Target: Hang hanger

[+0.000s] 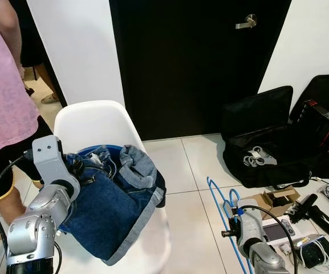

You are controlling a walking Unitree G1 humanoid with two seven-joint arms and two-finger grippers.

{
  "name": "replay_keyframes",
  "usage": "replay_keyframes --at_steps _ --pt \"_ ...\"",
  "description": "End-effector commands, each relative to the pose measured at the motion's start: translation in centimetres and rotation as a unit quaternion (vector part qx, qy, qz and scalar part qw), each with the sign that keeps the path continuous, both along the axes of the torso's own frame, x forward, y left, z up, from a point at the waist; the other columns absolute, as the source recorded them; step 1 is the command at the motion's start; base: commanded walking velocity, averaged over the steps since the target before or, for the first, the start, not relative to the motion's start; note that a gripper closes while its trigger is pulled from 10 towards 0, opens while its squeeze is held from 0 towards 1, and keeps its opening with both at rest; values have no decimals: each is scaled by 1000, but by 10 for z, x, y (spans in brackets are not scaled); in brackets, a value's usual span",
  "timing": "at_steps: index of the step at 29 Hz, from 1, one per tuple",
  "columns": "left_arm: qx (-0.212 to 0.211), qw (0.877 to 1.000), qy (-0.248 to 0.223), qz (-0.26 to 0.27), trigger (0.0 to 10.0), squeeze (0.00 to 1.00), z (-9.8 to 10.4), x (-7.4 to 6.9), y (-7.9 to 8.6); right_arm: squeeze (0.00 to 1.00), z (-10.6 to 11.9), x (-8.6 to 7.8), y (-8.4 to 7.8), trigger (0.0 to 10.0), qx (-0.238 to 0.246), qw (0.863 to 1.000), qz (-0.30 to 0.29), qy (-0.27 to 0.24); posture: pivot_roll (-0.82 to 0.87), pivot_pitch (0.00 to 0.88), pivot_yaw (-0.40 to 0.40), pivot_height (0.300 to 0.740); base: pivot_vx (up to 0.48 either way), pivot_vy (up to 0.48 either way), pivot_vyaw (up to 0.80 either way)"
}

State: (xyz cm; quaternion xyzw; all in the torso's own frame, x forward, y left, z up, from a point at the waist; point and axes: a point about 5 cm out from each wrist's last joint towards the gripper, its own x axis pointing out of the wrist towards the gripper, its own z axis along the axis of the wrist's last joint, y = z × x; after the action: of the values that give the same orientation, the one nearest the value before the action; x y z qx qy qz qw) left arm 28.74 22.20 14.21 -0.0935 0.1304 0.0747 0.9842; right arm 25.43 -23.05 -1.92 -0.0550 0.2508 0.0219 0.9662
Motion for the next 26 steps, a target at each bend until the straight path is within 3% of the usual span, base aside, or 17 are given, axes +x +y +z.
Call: replay_keyframes --at_steps 1,6,7,15,19,23,26 --pt "49 998 35 27 10000 0 -13 -3 14 0 -2 -1 1 10000 5 1000 -3 9 -31 52 16 740 0 0 0" --pt "69 994 78 32 10000 4 -32 -6 24 0 -3 -2 -1 10000 5 1000 -5 13 -34 52 16 740 0 0 0" --pt "47 994 86 44 10000 1000 -39 -8 31 0 -4 -3 -2 10000 5 1000 -6 15 -39 56 17 740 0 0 0" --pt "42 996 49 69 10000 1000 -23 -6 41 0 -4 -3 -2 10000 5 1000 -6 16 -35 63 12 740 0 0 0" --pt "77 988 -37 130 10000 1000 18 -6 66 0 -2 -1 -1 10000 5 1000 -3 13 -33 70 6 740 0 0 0" --pt "105 983 -84 122 10000 1000 43 -4 74 0 -2 -2 -3 10000 5 1000 -2 10 -33 70 6 740 0 0 0" --pt "108 984 -95 108 10000 1000 48 -3 75 0 -1 -2 -3 10000 6 1000 -2 10 -30 72 5 740 0 0 0"
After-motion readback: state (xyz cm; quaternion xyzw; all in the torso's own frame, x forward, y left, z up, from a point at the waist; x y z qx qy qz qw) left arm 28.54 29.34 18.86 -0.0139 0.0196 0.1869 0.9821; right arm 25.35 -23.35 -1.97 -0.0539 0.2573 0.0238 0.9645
